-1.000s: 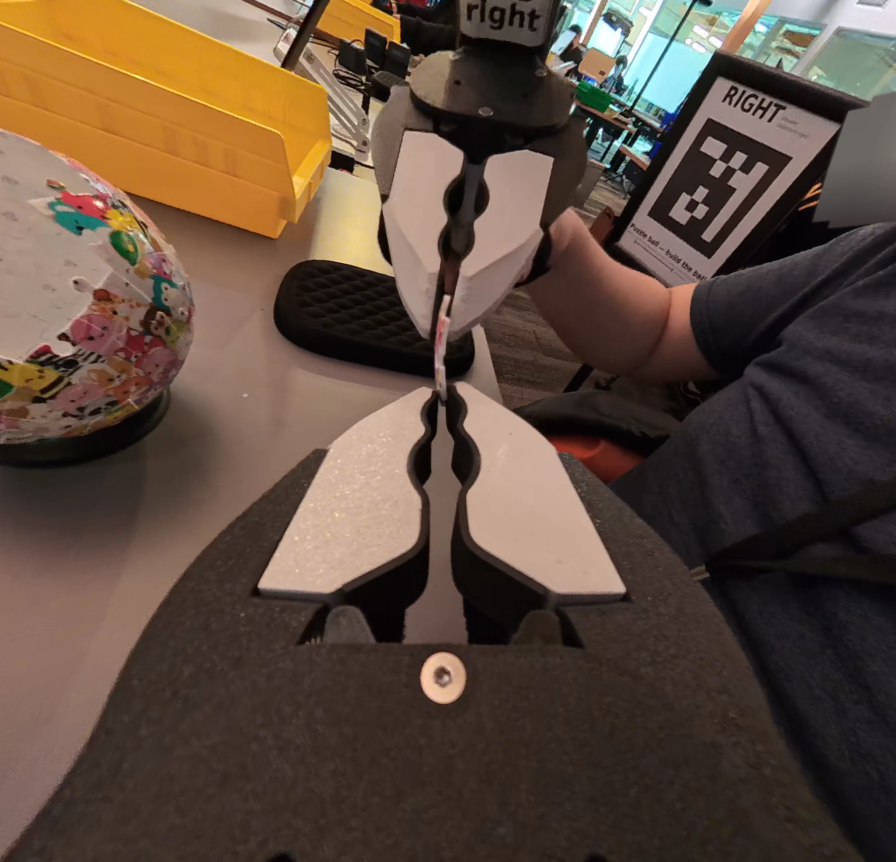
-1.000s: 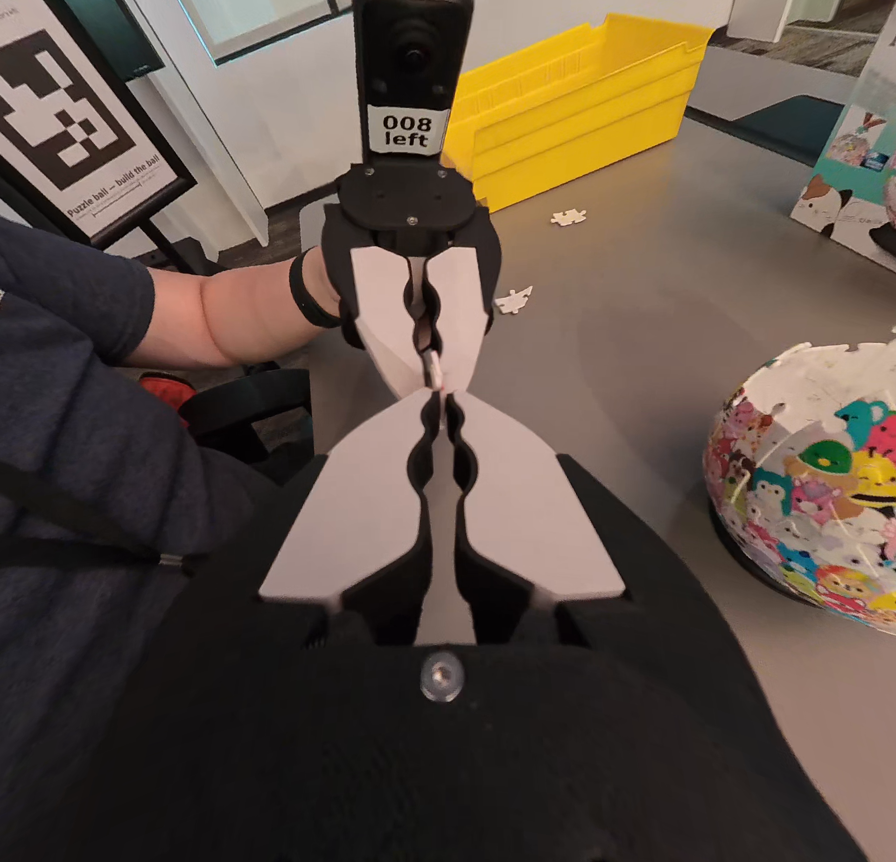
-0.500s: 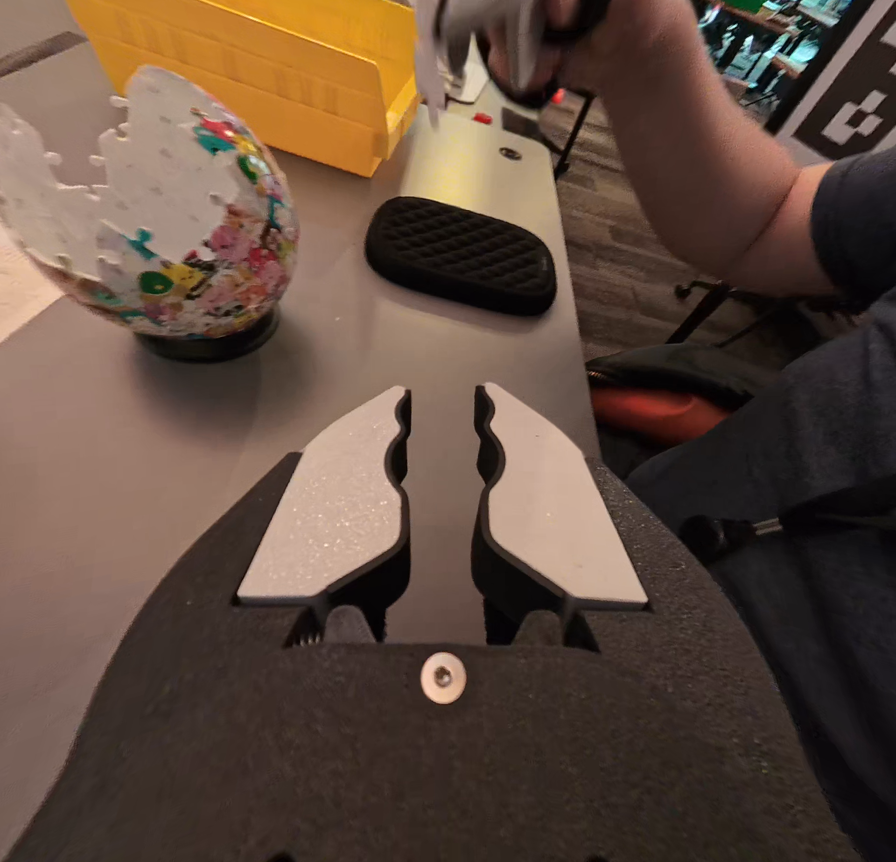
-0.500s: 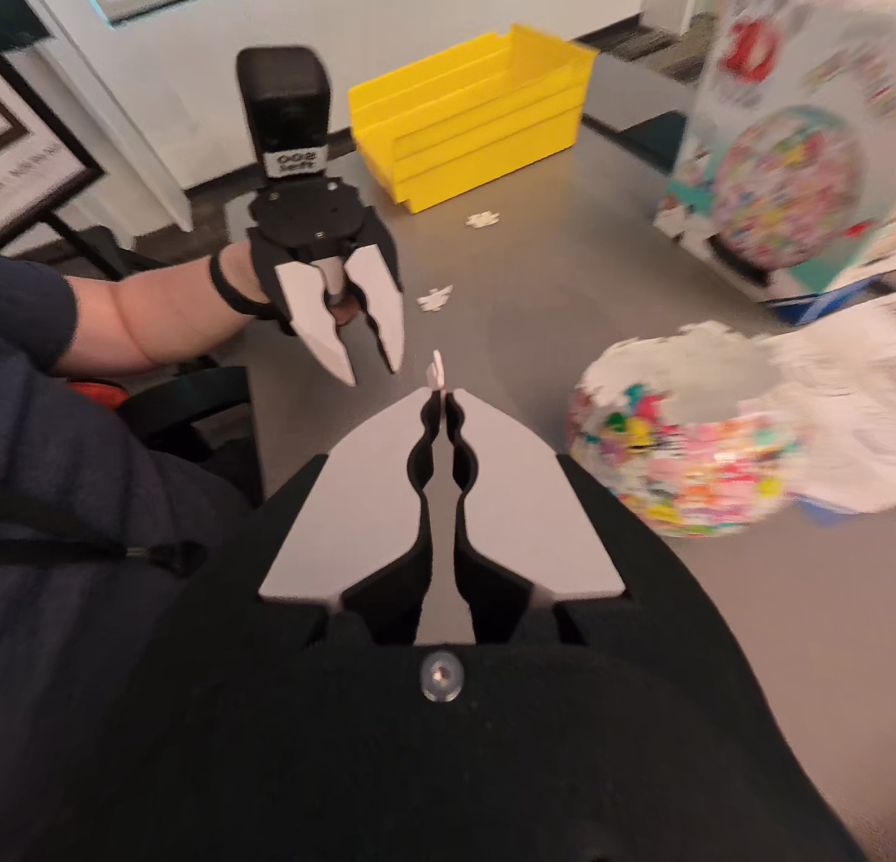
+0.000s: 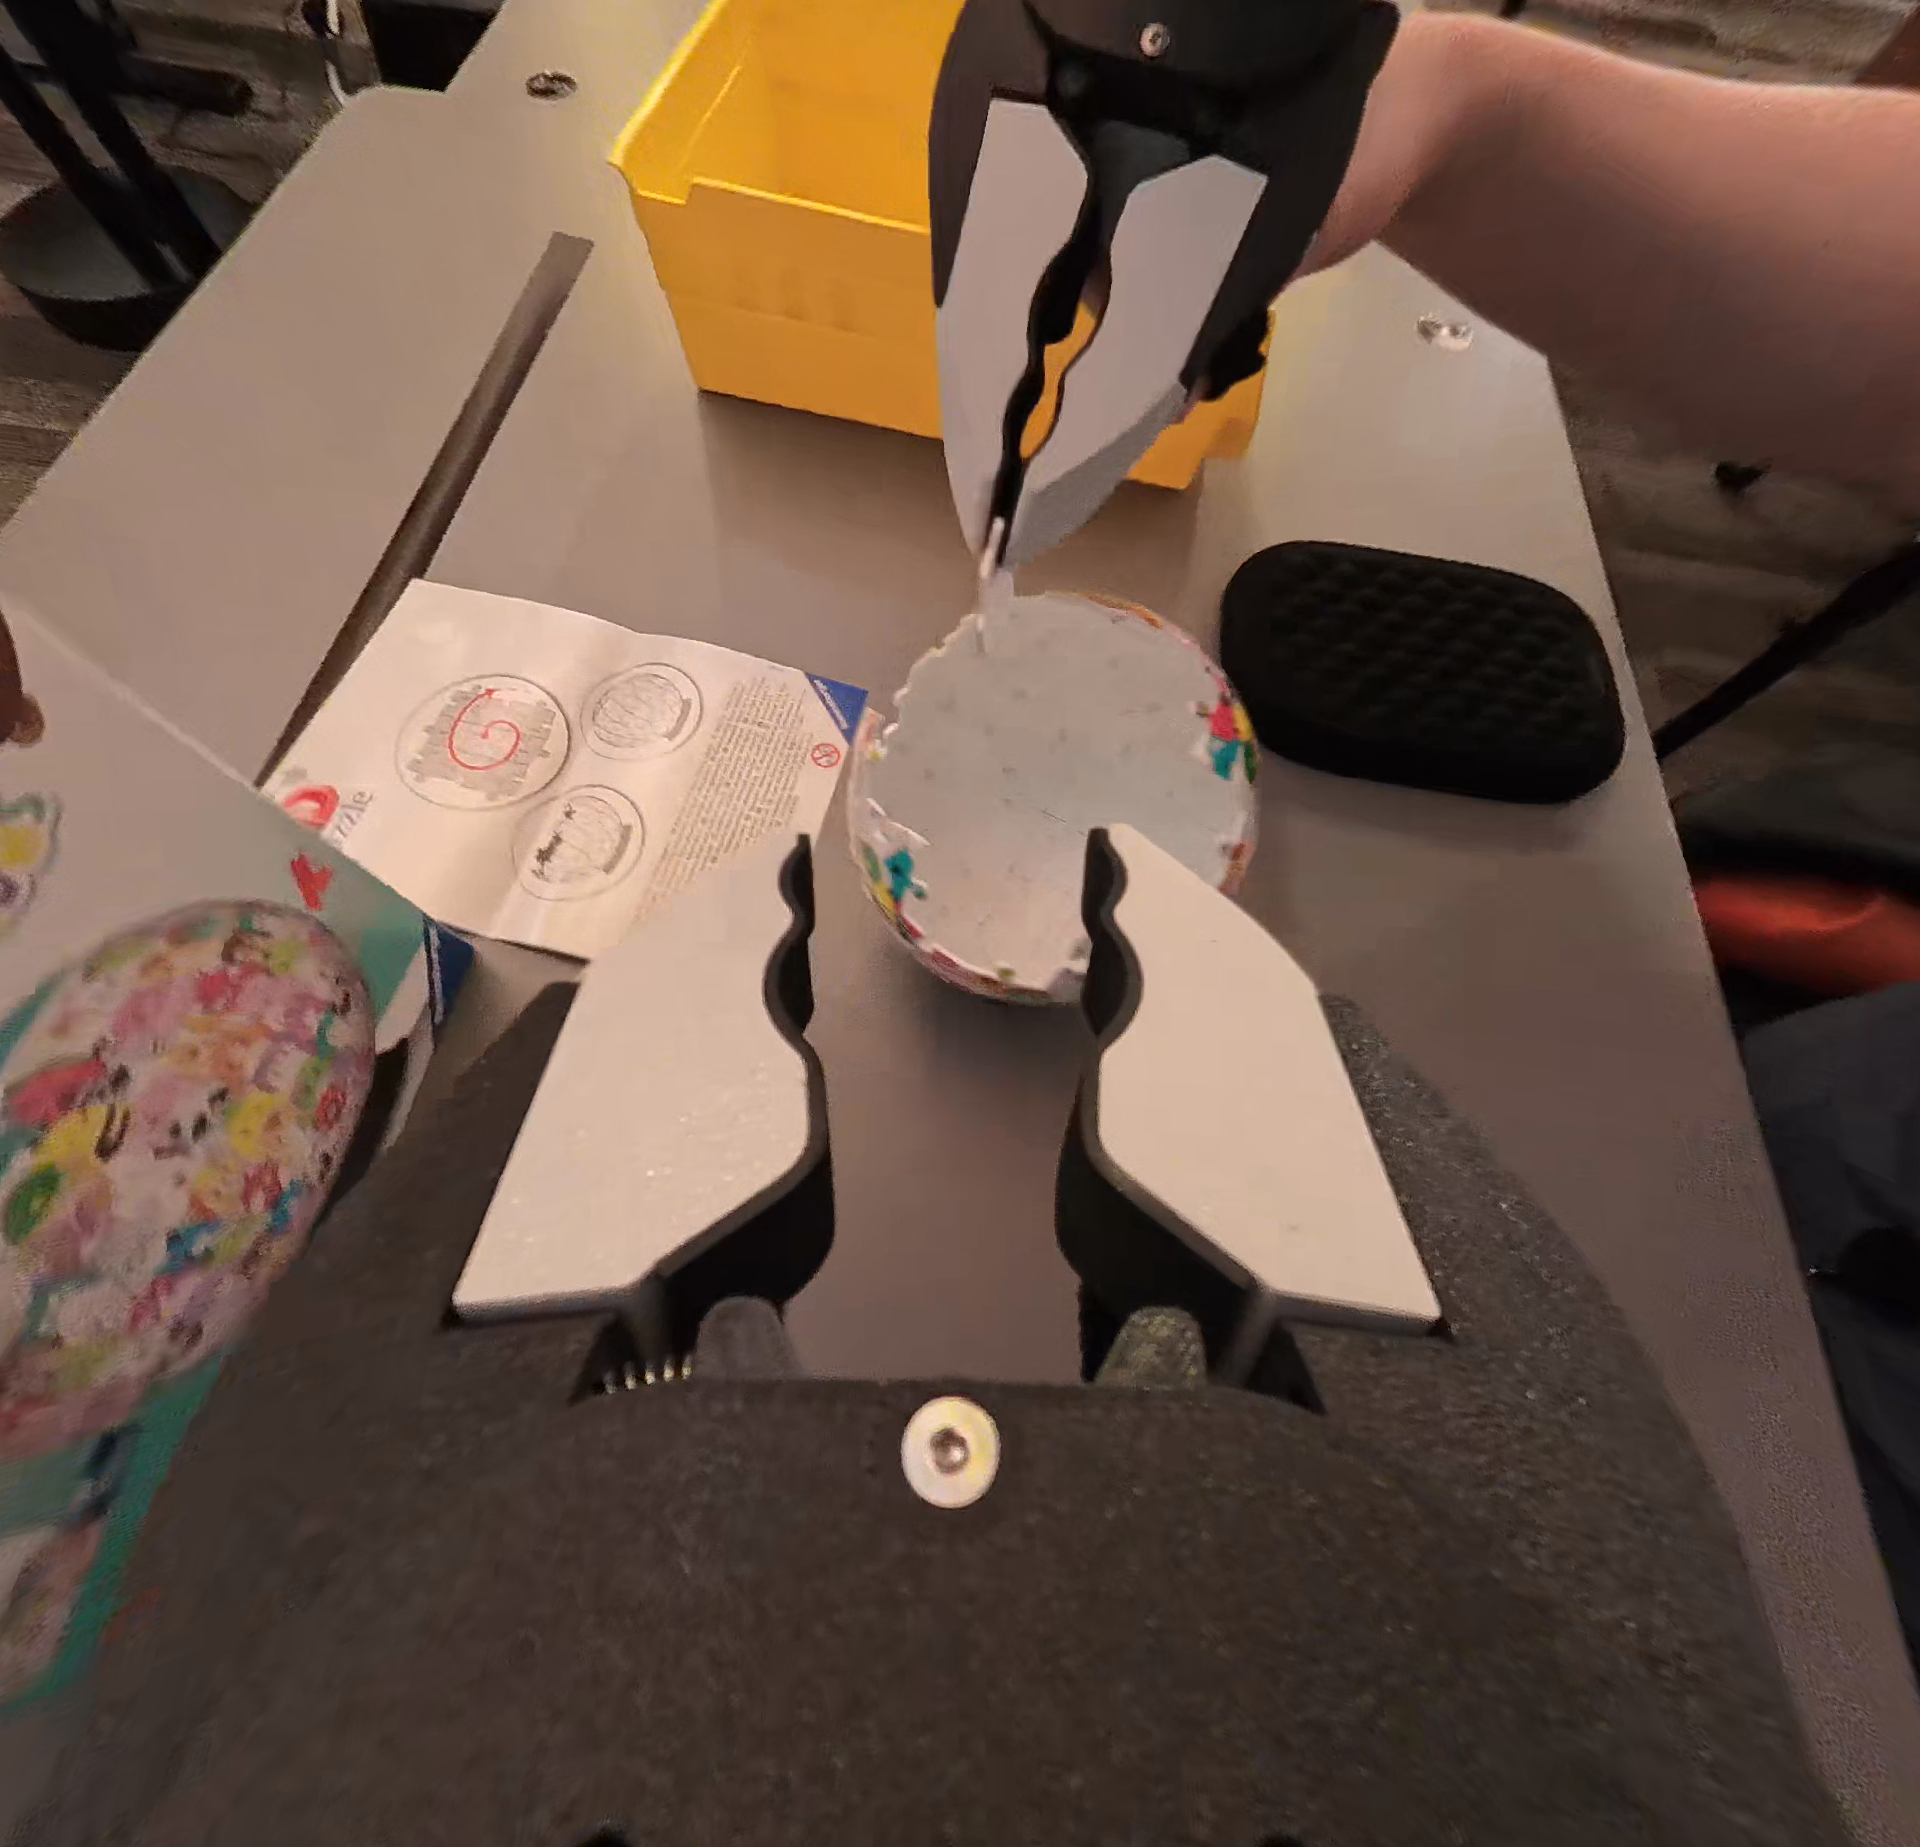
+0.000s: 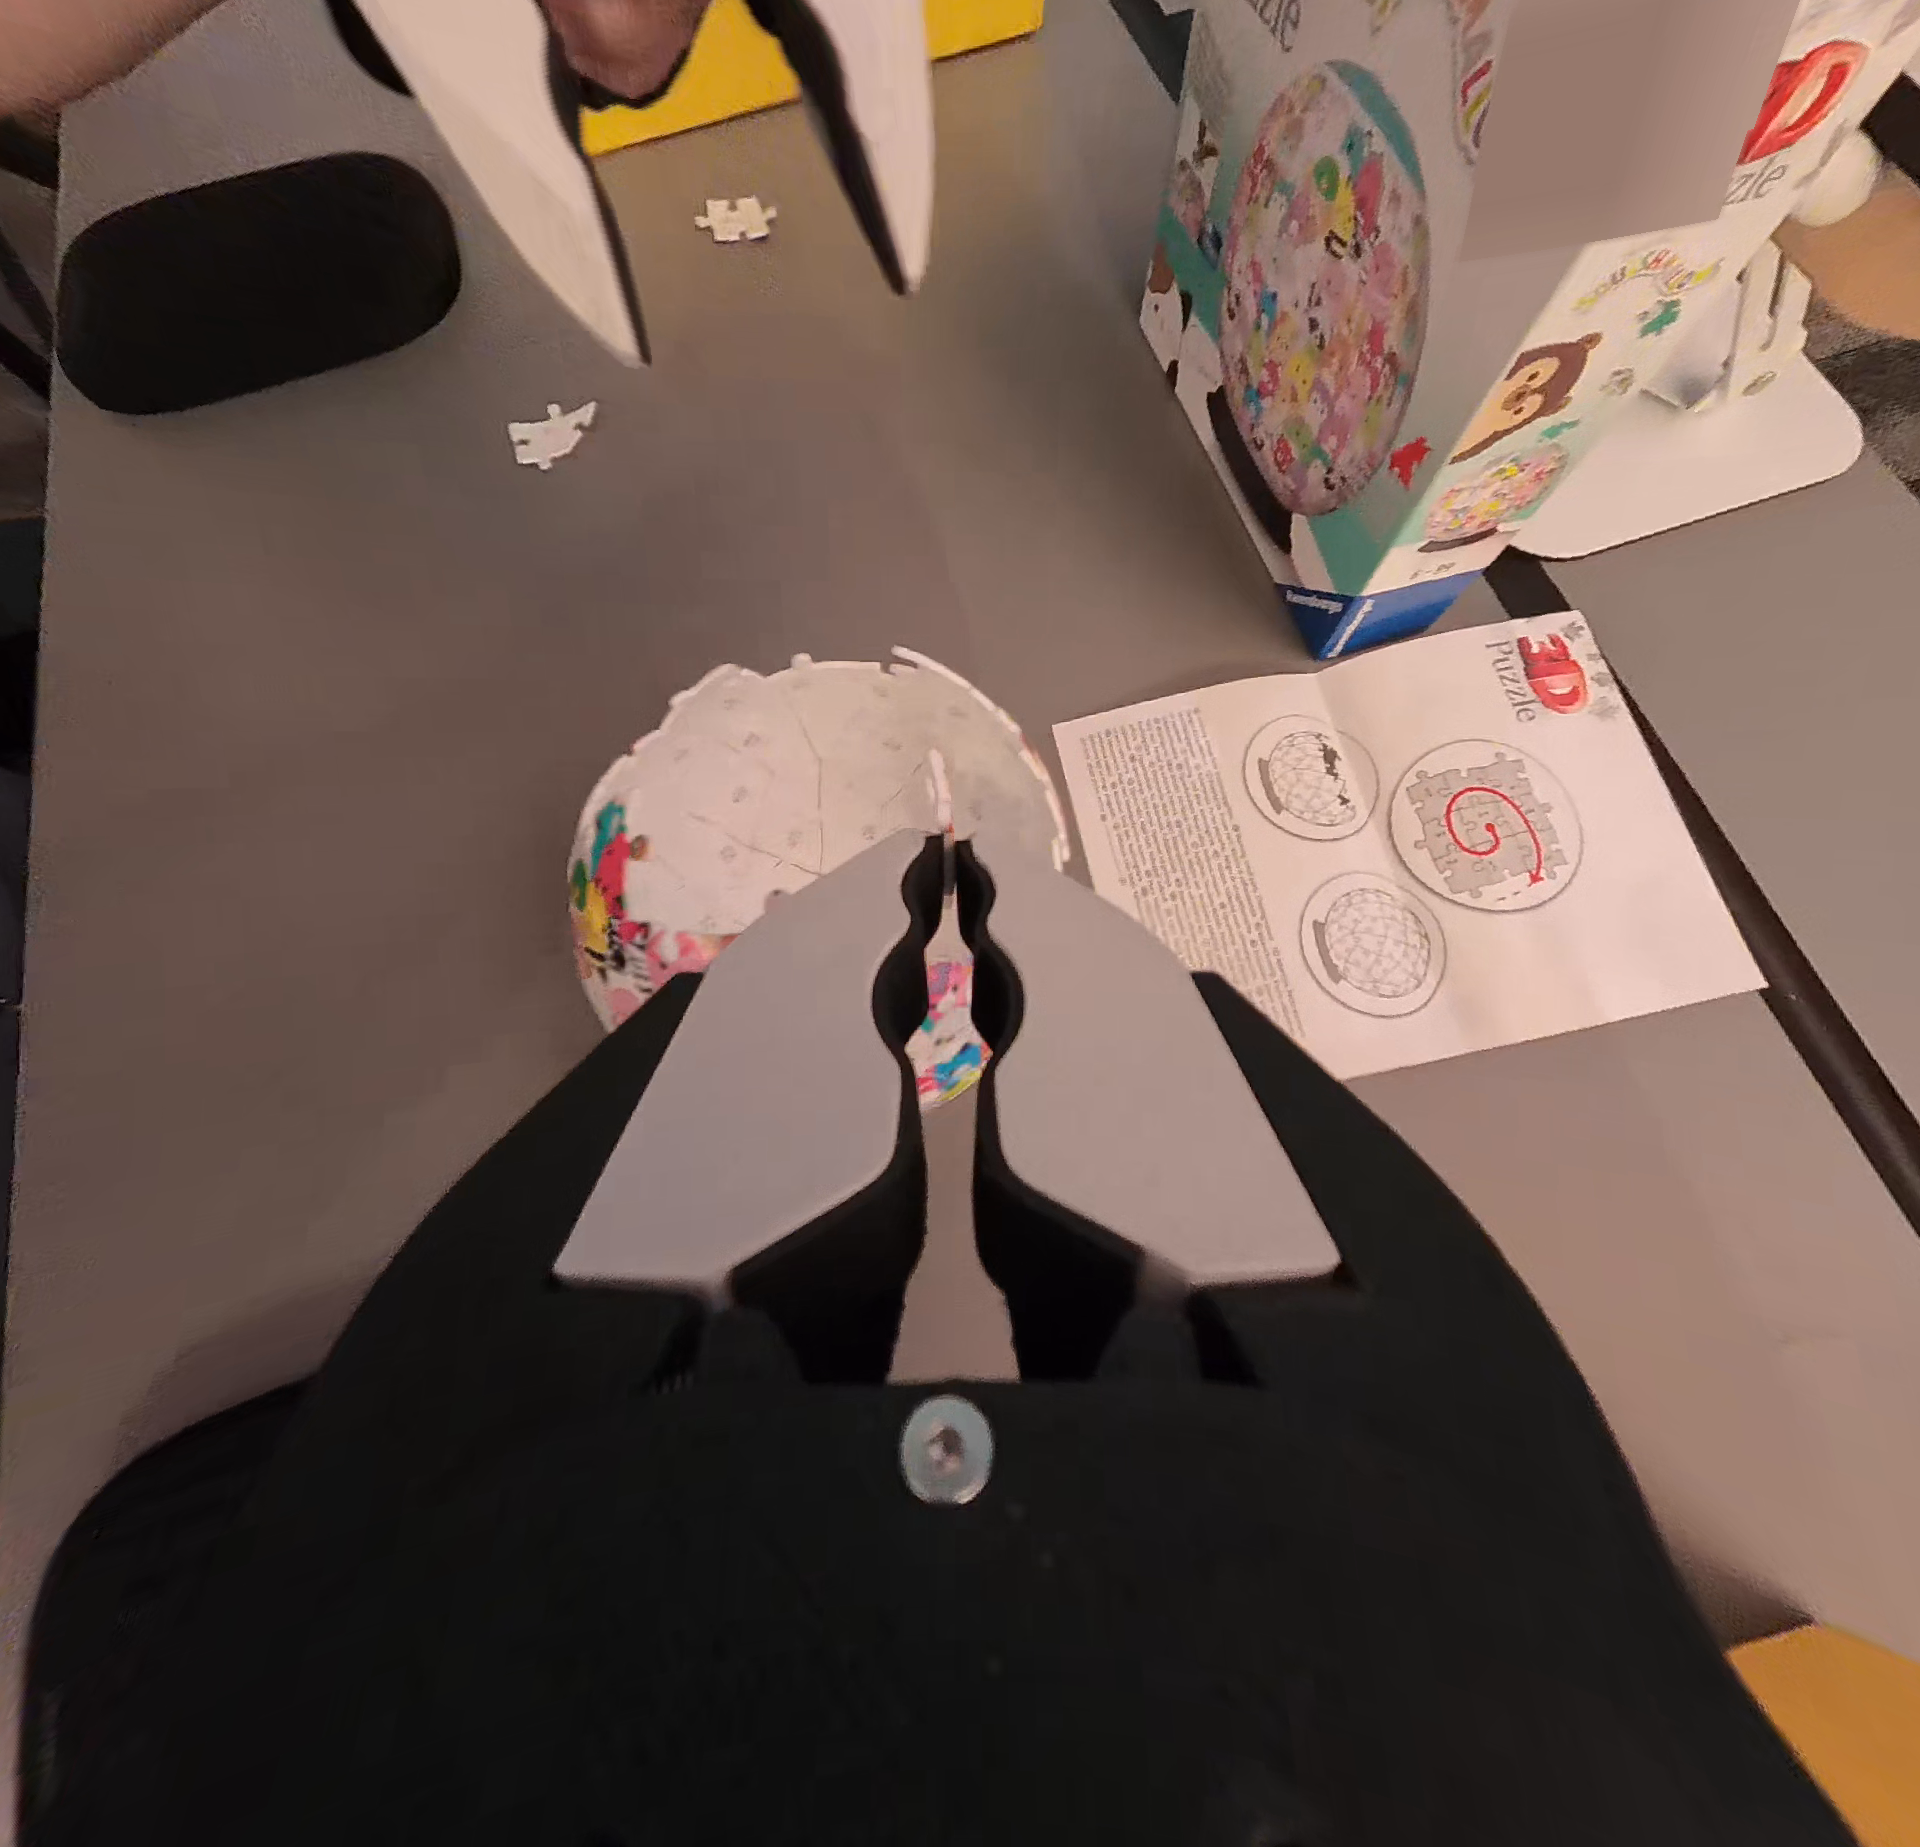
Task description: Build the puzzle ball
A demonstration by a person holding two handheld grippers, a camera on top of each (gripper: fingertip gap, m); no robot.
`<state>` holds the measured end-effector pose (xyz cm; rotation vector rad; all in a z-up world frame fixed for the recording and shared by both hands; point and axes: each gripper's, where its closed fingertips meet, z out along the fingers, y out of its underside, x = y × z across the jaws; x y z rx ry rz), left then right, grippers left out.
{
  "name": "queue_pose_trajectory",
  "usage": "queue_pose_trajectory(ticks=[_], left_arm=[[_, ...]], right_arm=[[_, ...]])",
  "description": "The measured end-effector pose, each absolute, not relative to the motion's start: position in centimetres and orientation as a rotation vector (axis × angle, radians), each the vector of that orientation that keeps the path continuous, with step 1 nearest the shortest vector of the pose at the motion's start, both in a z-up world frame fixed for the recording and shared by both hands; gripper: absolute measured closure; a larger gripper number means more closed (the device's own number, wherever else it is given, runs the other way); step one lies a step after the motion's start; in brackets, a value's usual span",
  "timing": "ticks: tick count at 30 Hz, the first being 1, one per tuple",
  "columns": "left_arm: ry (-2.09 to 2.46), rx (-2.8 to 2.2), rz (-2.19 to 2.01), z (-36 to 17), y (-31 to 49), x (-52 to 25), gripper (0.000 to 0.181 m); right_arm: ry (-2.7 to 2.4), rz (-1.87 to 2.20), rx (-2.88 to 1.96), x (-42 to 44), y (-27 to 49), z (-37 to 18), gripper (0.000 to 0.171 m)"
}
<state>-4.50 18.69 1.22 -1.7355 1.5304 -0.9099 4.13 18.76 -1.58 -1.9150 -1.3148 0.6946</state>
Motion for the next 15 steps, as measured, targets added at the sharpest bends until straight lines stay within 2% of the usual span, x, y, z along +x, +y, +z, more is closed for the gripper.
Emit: queue_pose_trajectory(ticks=[7, 15], left_arm=[[1.631, -1.819, -1.021, -0.6, 21.7, 0.3, 0.127], [1.832, -1.859, -0.959, -3.4, 22.4, 3.1, 0.125]], right_arm=[[-1.387, 0.678, -1.925, 3.9, 20.0, -4.4, 0.168], [-1.356, 0.659, -1.913, 3.6, 20.8, -5.5, 0.168]])
